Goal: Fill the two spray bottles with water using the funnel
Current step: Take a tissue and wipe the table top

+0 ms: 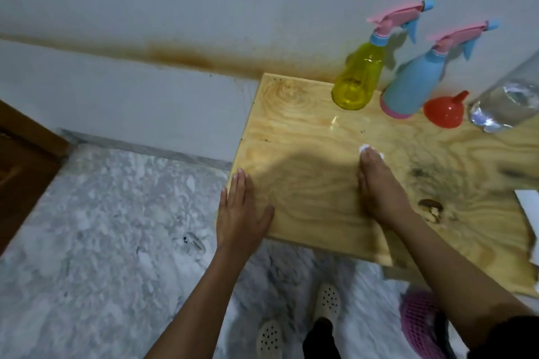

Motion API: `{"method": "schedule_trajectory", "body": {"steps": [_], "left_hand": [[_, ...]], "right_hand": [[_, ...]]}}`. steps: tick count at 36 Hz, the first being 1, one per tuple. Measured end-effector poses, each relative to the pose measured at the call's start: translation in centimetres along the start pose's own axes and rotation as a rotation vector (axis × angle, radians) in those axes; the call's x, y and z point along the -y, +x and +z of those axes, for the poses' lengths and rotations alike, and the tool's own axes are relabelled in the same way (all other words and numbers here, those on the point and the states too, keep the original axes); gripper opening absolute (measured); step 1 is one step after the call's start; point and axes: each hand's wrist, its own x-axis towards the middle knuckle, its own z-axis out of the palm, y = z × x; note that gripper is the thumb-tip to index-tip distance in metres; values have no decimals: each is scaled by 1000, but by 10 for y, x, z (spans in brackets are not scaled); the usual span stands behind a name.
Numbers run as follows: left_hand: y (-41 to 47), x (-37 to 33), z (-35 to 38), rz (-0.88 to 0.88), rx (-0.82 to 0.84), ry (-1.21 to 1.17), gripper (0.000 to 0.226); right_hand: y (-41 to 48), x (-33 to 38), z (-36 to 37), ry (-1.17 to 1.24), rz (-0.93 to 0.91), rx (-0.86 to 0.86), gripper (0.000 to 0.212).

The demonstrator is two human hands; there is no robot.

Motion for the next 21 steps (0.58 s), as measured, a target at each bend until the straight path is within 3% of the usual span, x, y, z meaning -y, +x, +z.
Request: {"method": "schedule_trajectory", "body": {"steps": [6, 8, 11, 15, 21], "left_hand": [[-9, -6, 2, 63, -43, 2, 74], [-10, -1, 0, 85, -1, 4, 83], [-9, 8, 0, 122, 37, 16, 88], [-8, 18, -2, 162, 55, 8, 81], [-17, 19, 1, 126, 31, -12, 79]], "right_hand": [[-43, 18, 8, 96, 537, -187, 58], [-39, 42, 16, 153, 579, -196, 62], [-29, 78, 30, 62, 441, -116, 67], [-15, 120, 45, 70, 123, -11, 73], [-35, 97, 44, 90, -298, 49, 65]]}}
